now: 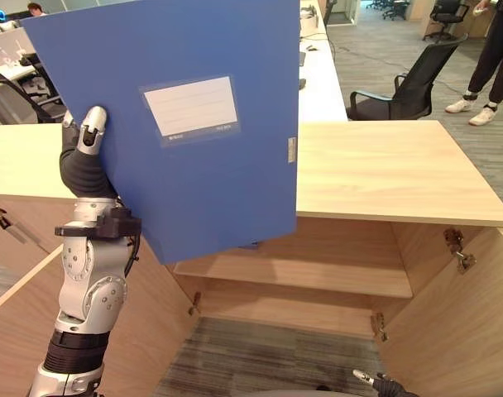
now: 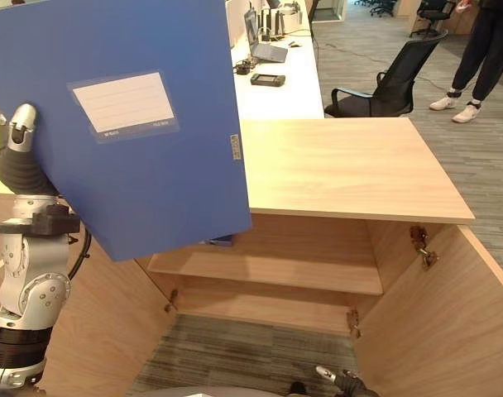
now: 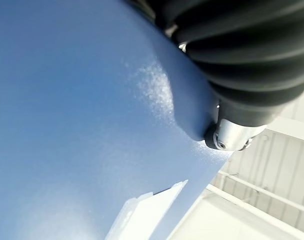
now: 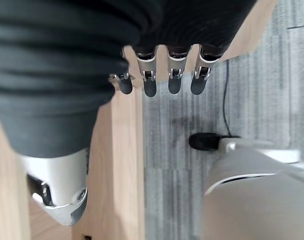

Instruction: Put the empty folder in the office cabinet

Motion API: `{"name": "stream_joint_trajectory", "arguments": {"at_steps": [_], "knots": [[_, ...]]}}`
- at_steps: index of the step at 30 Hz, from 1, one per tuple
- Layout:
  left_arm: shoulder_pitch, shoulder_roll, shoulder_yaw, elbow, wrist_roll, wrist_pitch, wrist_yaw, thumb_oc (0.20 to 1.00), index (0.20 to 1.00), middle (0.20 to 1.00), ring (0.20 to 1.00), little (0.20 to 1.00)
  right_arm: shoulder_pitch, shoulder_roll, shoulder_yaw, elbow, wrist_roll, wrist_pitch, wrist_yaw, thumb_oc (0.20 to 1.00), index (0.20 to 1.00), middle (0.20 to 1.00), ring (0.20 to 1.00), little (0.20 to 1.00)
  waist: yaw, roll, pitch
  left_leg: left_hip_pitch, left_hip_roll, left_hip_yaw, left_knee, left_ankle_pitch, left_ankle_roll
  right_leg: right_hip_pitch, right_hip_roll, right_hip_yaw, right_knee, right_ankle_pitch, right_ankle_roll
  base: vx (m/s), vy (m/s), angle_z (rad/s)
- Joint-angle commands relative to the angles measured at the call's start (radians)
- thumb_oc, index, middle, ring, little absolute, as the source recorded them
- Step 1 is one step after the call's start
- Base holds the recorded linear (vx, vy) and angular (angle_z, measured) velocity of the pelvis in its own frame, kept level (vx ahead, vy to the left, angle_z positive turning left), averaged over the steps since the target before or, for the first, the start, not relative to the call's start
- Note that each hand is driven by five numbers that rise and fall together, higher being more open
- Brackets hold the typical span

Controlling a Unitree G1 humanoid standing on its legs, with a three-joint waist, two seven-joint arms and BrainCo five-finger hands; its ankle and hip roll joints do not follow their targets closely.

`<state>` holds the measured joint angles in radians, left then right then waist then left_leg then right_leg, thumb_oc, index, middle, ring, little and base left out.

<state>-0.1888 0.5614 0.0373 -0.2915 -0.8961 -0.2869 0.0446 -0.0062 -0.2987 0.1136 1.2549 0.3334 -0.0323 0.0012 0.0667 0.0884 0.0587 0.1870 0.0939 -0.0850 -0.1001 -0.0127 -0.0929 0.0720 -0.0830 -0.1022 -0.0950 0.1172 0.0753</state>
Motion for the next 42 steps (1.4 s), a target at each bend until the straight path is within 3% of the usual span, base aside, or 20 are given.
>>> {"name": "stream_joint_trajectory", "arguments": {"at_steps": [1,8,9,10,13,16,20,31,42], "knots": [[-0.039,0.084,0.004,0.012,-0.035,-0.016,-0.022,0.2,0.2,0.2,0.2,0.2,-0.08,-0.01,0.049,-0.032,0.008,-0.017,0.014,1.0,1.0,1.0,1.0,1.0,0.003,-0.046,0.022,-0.039,-0.023,0.048,0.013,-0.011,-0.004,0.103,-0.032,0.012,0.025,-0.168,0.07,0.0,0.0,0.0],[-0.002,0.109,-0.012,0.022,-0.007,0.018,-0.041,0.2,0.2,0.2,0.2,0.2,-0.09,-0.025,0.073,-0.186,0.027,-0.036,0.03,1.0,1.0,1.0,1.0,1.0,0.006,-0.052,0.023,-0.038,-0.022,0.052,0.013,-0.01,-0.004,0.102,-0.033,0.015,0.027,-0.166,0.071,0.0,0.0,0.0],[0.03,0.097,-0.014,0.027,0.008,0.031,-0.047,0.2,0.2,0.2,0.2,0.2,-0.084,-0.047,0.074,-0.345,0.035,-0.052,0.033,1.0,1.0,1.0,1.0,1.0,0.003,-0.055,0.024,-0.036,-0.022,0.056,0.013,-0.011,-0.003,0.1,-0.033,0.018,0.028,-0.166,0.071,0.0,0.0,0.0],[0.031,0.096,-0.014,0.027,0.008,0.031,-0.047,0.2,0.2,0.2,0.2,0.2,-0.083,-0.047,0.074,-0.346,0.035,-0.051,0.033,1.0,1.0,1.0,1.0,1.0,0.003,-0.054,0.024,-0.036,-0.022,0.056,0.013,-0.011,-0.003,0.1,-0.033,0.018,0.028,-0.166,0.071,0.0,0.0,0.0],[0.062,0.08,-0.005,0.042,0.047,0.046,-0.055,0.2,0.2,0.2,0.2,0.2,-0.057,-0.081,0.072,-0.608,0.054,-0.073,0.053,1.0,1.0,1.0,1.0,1.0,-0.006,-0.055,0.023,-0.032,-0.02,0.061,0.013,-0.013,-0.001,0.097,-0.035,0.023,0.034,-0.168,0.071,0.0,0.012,-0.03],[0.067,0.076,-0.006,0.05,0.057,0.048,-0.059,0.2,0.2,0.2,0.2,0.2,-0.052,-0.087,0.079,-0.658,0.064,-0.071,0.068,1.0,1.0,1.0,1.0,1.0,-0.007,-0.055,0.023,-0.032,-0.02,0.062,0.013,-0.013,-0.001,0.096,-0.036,0.023,0.035,-0.169,0.07,0.0,0.0,0.0],[0.104,0.044,0.004,0.074,0.109,0.071,-0.088,0.2,0.2,0.2,0.2,0.2,-0.034,-0.121,0.109,-0.904,0.08,-0.062,0.149,1.0,1.0,1.0,1.0,1.0,-0.013,-0.058,0.022,-0.029,-0.018,0.07,0.013,-0.015,-0.001,0.094,-0.039,0.025,0.035,-0.168,0.069,0.0,0.001,-0.01],[0.145,-0.05,-0.026,0.097,0.198,0.099,-0.129,0.2,0.2,0.2,0.2,0.2,-0.049,-0.115,0.135,-1.143,0.135,-0.048,0.243,1.0,1.0,1.0,1.0,1.0,-0.02,-0.063,0.02,-0.028,-0.016,0.074,0.013,-0.018,0.004,0.094,-0.042,0.027,0.033,-0.168,0.066,0.0,0.0,-0.02],[0.109,-0.077,-0.037,0.098,0.232,0.085,-0.124,0.2,0.2,0.2,0.2,0.2,-0.094,-0.085,0.209,-1.25,0.226,-0.032,0.291,1.0,1.0,1.0,1.0,1.0,-0.023,-0.068,0.019,-0.031,-0.013,0.079,0.013,-0.016,0.003,0.089,-0.041,0.031,0.035,-0.167,0.062,0.0,0.0,0.0]]}}
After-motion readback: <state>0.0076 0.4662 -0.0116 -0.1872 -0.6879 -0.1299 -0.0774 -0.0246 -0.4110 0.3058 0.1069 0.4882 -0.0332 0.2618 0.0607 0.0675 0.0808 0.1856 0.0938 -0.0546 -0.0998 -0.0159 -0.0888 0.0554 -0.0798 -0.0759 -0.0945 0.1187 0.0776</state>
